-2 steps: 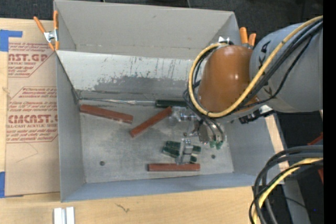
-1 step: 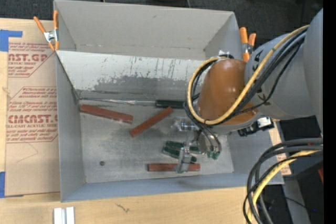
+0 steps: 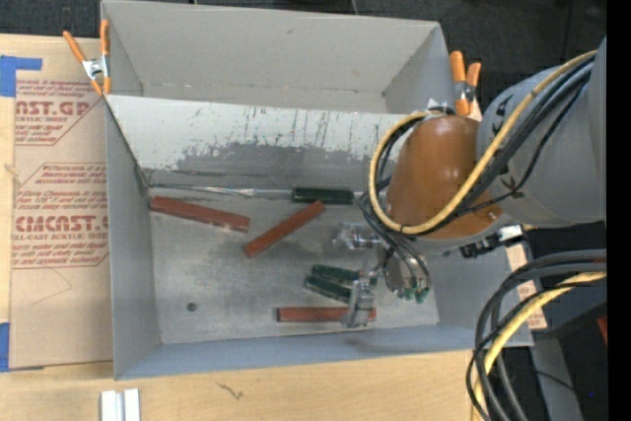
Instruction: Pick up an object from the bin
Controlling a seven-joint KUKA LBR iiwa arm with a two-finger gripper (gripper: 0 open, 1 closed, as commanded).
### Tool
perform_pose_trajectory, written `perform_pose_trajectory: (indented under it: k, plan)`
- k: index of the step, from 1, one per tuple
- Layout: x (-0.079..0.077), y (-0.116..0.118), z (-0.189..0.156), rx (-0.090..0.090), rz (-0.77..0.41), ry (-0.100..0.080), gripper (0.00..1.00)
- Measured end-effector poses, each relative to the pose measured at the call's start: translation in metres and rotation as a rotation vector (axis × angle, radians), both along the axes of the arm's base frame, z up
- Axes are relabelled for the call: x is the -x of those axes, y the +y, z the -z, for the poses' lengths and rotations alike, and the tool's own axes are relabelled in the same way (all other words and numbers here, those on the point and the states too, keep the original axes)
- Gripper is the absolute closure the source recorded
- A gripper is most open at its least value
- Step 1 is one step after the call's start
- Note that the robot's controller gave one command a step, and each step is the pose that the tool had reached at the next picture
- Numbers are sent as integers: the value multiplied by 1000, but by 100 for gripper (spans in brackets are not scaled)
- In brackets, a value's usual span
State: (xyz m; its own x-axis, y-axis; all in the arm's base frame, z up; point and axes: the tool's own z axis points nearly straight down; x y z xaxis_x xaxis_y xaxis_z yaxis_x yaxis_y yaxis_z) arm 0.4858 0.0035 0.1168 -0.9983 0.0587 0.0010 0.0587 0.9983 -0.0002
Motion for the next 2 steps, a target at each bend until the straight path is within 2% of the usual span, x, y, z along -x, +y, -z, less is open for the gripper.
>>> perform_pose_trajectory:
  k: [1,2]
  plan:
    - [5,5,44,-2,67,-8,0]
    - [5,-1,45,-3,78,-3,100]
